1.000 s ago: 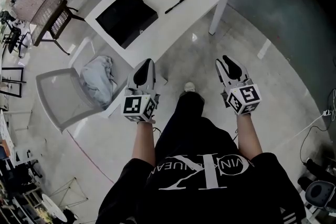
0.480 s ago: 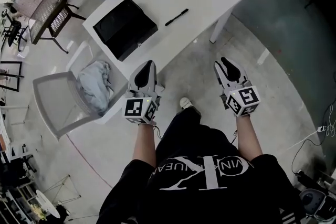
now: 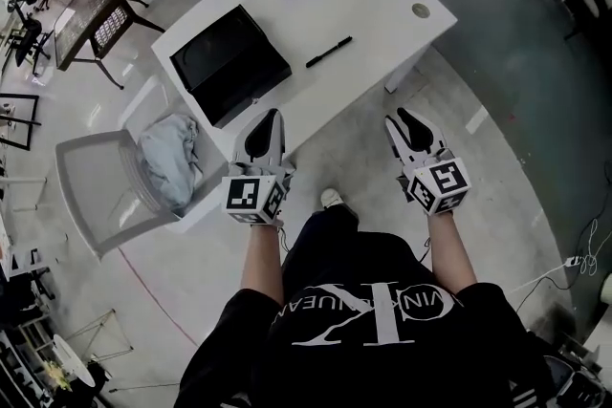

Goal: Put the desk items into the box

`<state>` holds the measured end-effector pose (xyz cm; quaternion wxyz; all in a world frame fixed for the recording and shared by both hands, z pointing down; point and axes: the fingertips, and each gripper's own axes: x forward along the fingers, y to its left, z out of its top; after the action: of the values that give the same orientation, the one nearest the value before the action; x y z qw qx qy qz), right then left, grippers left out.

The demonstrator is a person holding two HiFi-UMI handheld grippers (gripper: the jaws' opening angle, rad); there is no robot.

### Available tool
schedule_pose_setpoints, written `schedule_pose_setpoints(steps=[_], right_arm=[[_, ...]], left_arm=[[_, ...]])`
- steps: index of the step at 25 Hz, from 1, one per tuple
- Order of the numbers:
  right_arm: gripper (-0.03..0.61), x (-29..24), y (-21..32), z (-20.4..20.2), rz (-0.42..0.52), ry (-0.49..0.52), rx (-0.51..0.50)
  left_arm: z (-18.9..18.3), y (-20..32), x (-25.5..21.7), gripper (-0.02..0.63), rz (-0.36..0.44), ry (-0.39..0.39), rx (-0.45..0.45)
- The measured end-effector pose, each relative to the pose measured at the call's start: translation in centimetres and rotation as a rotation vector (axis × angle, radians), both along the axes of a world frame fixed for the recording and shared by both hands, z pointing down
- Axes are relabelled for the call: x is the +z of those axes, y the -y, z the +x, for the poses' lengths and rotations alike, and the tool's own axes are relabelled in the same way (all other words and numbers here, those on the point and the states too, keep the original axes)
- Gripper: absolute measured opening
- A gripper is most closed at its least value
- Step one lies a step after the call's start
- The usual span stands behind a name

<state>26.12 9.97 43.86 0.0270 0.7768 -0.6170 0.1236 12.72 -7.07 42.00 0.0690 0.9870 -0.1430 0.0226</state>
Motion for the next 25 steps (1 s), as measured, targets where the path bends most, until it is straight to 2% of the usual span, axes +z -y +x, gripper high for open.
schedule_pose_setpoints(steps=[10,16,22,25], right_arm=[[0.083,0.3,5.1,3.0,-0.024,-0.005,-0.106],[0.083,1.7,6.9,3.8,-0.058,0.015,-0.161],[0.084,3.1,10.1,5.0,-0.088,0.024,-0.269],[0.084,3.6,12.6,5.4,-0.118,0.014,-0.371]], left_arm=[[1.7,3.5,0.4,0.011,-0.006,-0.005,-0.066],[1.3,4.0,1.9,0.011,-0.034,0.027,-0.108],[1.8,4.4,2.9,0.011,-0.040,0.042,-0.157],[2.0,5.2,2.9,0.011,-0.049,0.040,-0.214]])
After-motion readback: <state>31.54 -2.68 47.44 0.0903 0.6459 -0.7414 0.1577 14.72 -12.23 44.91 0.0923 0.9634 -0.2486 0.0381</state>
